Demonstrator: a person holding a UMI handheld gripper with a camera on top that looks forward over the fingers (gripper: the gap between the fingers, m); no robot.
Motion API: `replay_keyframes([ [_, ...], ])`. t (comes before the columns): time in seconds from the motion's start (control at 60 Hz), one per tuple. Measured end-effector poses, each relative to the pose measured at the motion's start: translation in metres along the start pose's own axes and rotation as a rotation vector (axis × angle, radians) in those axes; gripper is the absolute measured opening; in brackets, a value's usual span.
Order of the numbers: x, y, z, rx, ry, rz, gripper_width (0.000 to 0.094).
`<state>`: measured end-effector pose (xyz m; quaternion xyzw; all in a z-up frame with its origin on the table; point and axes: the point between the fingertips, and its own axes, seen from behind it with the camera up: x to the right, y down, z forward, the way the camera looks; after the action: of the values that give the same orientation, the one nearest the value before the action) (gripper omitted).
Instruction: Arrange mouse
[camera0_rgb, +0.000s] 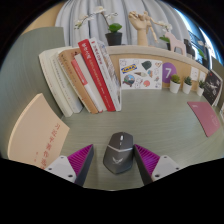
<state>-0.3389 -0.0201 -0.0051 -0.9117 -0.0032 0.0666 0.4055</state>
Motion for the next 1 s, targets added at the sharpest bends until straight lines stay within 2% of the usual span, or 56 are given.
replay_keyframes([
  [0.2, -0.003, -0.007, 0.015, -0.031, 0.034, -0.054, 0.0744],
  [0.333, 0.001, -0.004, 0.014, -0.045, 0.043, -0.064, 0.0596],
  [0.367, 0.004, -0.003, 0.013, -0.053, 0.048, -0.065, 0.0533],
  [0.567, 0.006, -0.001, 0.013, -0.094, 0.035, -0.089, 0.0456],
  [0.75, 0.007, 0.001, 0.012, -0.124, 0.004, -0.114, 0.0315],
  [0.85, 0.012, -0.002, 0.008, -0.154, -0.033, -0.125, 0.0313],
  [0.933, 0.024, -0.033, -0.015, -0.115, -0.079, -0.133, 0.0312],
  [1.0, 0.048, -0.079, -0.047, -0.044, -0.087, -0.168, 0.0312],
])
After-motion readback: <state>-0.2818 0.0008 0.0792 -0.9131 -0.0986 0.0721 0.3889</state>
